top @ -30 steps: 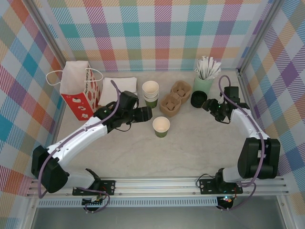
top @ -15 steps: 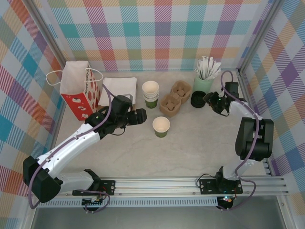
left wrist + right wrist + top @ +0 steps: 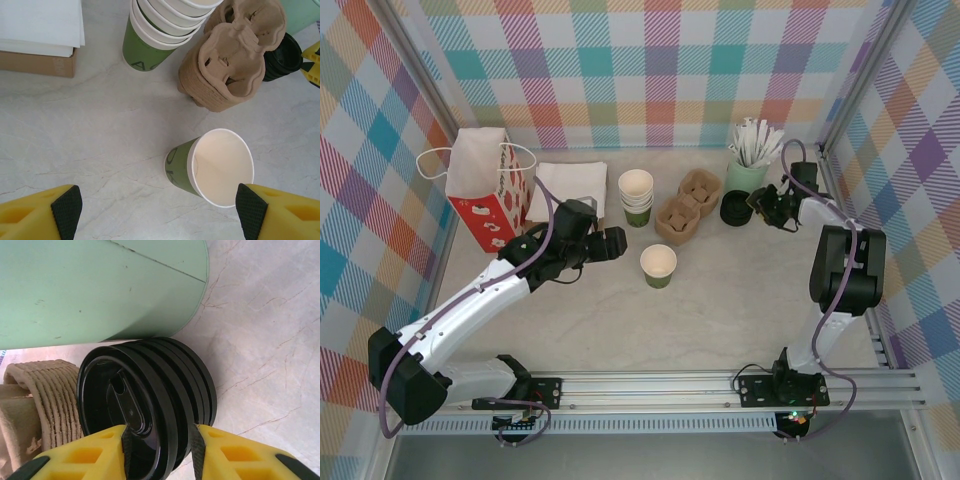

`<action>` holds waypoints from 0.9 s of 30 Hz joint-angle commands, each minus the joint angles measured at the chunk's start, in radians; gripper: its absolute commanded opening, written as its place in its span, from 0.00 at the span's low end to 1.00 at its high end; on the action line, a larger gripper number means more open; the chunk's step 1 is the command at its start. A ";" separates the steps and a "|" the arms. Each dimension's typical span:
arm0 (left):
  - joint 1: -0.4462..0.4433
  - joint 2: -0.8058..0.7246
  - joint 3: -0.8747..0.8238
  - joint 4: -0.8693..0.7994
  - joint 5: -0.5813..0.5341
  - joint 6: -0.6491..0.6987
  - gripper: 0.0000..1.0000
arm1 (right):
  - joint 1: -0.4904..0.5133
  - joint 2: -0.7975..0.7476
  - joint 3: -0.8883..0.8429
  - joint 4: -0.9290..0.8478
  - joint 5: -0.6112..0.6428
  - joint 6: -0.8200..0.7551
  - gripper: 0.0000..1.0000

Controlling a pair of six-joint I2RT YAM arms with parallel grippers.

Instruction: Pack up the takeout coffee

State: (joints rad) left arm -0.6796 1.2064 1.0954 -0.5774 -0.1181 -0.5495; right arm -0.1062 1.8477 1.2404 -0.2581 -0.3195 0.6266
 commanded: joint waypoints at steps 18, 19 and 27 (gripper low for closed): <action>-0.013 -0.019 -0.011 -0.026 -0.021 0.001 0.83 | -0.006 0.027 0.056 -0.051 -0.035 -0.049 0.18; -0.012 -0.019 -0.010 -0.026 -0.022 0.001 0.83 | -0.006 0.024 0.054 -0.051 -0.033 -0.051 0.17; -0.012 -0.018 -0.008 -0.024 -0.020 0.003 0.83 | -0.006 -0.005 0.051 -0.077 -0.018 -0.079 0.14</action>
State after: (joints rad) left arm -0.6796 1.2064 1.0954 -0.5777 -0.1249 -0.5499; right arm -0.1062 1.8786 1.2655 -0.3115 -0.3340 0.5804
